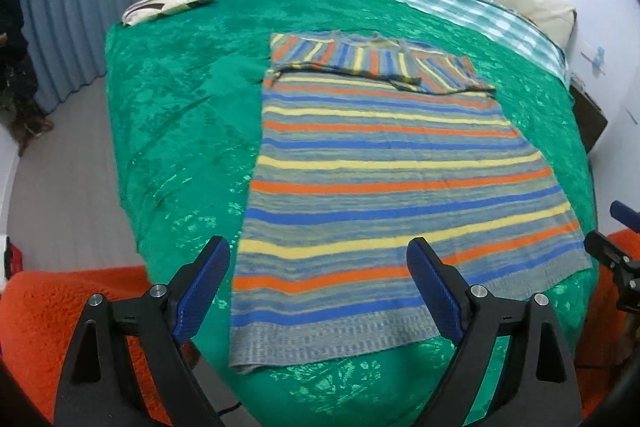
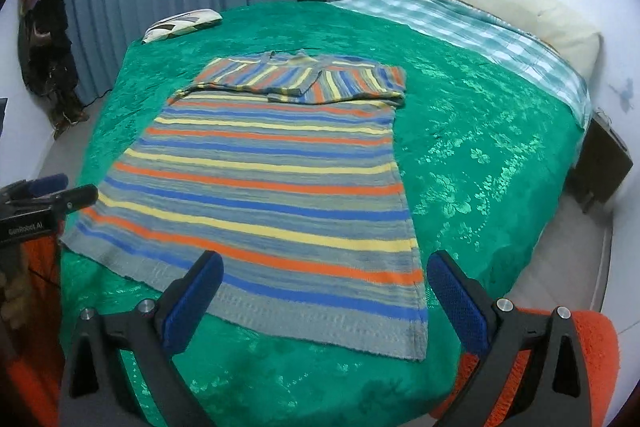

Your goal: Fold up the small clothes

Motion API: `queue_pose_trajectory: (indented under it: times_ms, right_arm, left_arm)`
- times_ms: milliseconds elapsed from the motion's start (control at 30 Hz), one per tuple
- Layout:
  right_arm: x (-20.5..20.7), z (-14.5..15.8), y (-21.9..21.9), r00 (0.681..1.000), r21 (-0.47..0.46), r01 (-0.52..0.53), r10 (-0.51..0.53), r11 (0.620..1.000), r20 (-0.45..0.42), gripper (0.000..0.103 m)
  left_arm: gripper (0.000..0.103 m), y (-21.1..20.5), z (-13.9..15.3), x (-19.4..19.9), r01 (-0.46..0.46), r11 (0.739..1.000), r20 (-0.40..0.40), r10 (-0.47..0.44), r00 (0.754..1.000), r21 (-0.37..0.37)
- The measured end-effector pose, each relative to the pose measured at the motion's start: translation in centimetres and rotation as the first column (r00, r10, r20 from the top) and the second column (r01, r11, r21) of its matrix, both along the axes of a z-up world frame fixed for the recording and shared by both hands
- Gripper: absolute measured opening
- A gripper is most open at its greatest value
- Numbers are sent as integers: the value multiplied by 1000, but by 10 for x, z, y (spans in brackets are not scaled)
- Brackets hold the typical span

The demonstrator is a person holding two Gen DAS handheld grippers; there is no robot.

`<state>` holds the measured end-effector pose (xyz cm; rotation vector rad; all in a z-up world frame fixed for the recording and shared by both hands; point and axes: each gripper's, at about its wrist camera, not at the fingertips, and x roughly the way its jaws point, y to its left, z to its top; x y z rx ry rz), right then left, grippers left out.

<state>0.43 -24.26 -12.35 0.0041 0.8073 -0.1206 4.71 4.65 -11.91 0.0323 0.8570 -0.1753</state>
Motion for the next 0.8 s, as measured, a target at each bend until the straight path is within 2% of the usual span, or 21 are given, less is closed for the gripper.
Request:
queue_pose_trajectory:
  times_ms: [333,800]
  right_arm:
    - [-7,-1,-5,1000,9,19,-19,1000,4,101]
    - [-7,-1,-1,1000,-2,-8,8,1000,9,101]
  left_arm:
    - [91,4,-1,4,-21,1000,2,21,1000,9]
    - [92,9,-2,3,-37,999,8,37,999,13]
